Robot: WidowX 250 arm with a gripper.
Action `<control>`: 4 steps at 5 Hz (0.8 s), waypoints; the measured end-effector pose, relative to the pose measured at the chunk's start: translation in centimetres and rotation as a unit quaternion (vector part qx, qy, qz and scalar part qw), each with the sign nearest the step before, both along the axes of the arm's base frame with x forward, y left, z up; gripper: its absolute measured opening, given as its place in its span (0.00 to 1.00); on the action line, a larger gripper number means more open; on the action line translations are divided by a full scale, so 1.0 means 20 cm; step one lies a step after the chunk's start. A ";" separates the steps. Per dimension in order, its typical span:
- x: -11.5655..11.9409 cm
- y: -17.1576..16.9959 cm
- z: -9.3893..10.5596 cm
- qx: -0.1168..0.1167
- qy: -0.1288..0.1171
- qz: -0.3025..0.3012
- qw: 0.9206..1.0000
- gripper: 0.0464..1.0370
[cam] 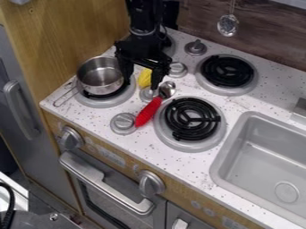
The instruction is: Moves the yellow object to the right burner
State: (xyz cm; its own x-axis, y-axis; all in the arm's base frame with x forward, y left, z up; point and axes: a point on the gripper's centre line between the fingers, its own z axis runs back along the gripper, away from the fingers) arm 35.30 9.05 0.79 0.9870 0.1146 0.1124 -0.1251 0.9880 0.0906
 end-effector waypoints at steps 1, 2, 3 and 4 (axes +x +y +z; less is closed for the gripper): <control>-0.02 -0.01 -0.07 -0.006 0.018 0.001 1.000 0.96; 0.05 -0.01 -0.10 -0.017 0.010 -0.005 1.000 0.96; 0.16 0.03 -0.10 -0.020 -0.015 -0.018 1.000 0.96; 0.29 0.09 -0.10 -0.010 -0.047 -0.027 0.999 0.96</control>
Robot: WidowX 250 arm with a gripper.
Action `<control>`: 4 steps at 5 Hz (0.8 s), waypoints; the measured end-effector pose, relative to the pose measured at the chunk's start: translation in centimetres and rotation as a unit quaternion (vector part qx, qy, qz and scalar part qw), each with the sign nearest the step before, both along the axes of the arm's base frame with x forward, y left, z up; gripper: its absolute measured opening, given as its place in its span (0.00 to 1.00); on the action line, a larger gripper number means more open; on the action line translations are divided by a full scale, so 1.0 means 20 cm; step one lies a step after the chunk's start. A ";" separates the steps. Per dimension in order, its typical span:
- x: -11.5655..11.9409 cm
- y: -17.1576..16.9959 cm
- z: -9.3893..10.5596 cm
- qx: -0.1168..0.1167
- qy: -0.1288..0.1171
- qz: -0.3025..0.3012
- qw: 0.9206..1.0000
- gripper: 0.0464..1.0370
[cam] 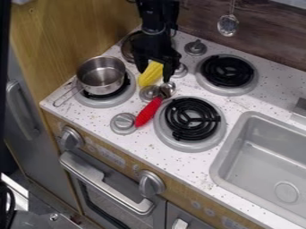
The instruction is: Moves the yellow object to the right burner
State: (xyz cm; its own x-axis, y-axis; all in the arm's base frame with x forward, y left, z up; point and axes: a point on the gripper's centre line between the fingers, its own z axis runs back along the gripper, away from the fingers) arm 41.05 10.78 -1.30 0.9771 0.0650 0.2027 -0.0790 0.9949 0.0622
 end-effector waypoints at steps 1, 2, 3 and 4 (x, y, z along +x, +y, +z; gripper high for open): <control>0.09 0.09 0.02 0.014 -0.026 0.007 1.000 0.96; 0.17 0.16 -0.01 0.028 -0.024 0.009 0.999 0.96; 0.19 0.20 -0.10 0.026 -0.002 0.017 1.000 0.96; 0.18 0.20 -0.19 0.019 0.022 0.022 0.999 0.96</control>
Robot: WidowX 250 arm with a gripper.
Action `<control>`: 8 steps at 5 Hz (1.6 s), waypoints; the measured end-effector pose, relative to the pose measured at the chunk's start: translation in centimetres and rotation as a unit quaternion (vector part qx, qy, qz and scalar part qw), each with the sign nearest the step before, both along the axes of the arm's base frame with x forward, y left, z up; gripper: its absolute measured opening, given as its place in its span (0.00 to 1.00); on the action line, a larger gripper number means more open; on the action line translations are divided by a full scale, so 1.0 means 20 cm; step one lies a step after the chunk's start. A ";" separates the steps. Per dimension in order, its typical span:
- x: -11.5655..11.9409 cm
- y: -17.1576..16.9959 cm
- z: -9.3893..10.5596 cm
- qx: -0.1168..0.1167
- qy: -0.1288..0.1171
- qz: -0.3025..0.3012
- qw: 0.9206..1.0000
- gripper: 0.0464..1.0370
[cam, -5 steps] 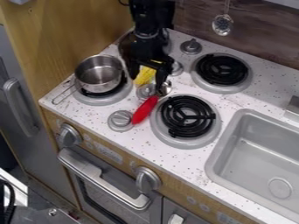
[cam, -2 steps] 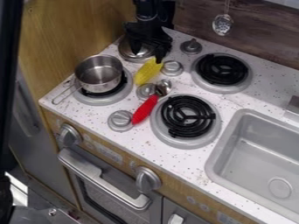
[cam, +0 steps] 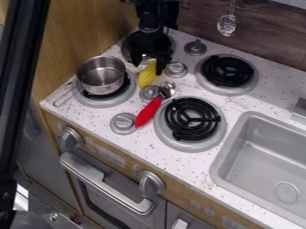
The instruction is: Moves the yellow object to the right burner
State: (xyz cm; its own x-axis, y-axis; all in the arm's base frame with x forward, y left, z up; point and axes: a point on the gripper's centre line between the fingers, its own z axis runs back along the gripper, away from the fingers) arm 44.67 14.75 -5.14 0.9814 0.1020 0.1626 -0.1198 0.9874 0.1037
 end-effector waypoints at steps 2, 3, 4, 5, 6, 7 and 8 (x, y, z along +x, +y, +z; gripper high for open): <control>-0.01 0.01 -0.06 -0.003 0.025 0.007 1.000 0.66; -0.01 0.00 -0.06 -0.003 0.024 0.006 1.000 0.57; -0.01 -0.06 -0.03 -0.003 0.008 -0.005 1.000 0.57; 0.00 -0.24 0.15 0.003 -0.029 -0.042 0.999 0.57; -0.12 -0.43 0.16 -0.002 -0.026 -0.068 0.997 0.57; -0.23 -0.55 0.13 -0.003 -0.012 -0.081 0.997 0.57; -0.34 -0.65 0.05 -0.003 0.014 -0.091 0.996 0.57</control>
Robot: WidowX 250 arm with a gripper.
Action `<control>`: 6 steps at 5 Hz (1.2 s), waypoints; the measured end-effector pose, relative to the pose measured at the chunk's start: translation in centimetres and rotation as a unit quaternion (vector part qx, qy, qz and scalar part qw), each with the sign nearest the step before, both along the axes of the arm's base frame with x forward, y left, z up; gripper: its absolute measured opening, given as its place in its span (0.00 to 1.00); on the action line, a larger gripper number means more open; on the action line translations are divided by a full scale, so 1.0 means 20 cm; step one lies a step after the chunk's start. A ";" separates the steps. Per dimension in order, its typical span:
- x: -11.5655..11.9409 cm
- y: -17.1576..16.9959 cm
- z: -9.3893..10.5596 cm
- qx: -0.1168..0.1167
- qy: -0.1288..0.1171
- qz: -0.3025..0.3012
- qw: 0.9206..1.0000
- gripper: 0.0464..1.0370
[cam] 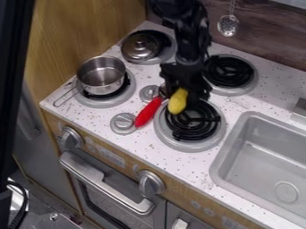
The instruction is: Moves the yellow object to the right burner
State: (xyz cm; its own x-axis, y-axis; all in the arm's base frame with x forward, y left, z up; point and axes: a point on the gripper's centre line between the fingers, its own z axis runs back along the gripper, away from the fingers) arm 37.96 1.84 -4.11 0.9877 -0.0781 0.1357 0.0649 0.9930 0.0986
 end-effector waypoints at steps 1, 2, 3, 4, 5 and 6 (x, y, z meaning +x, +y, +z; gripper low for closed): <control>-0.07 -0.07 -0.03 -0.007 0.016 0.000 1.000 0.57; -0.09 -0.12 -0.02 -0.017 0.022 0.002 1.000 0.62; -0.11 -0.13 -0.02 -0.021 0.034 0.010 0.999 0.90; -0.10 -0.13 -0.01 -0.027 0.038 0.020 0.999 0.96; -0.10 -0.12 0.07 -0.035 0.034 0.029 0.998 0.96; -0.08 -0.12 0.26 -0.042 -0.002 0.029 0.999 0.96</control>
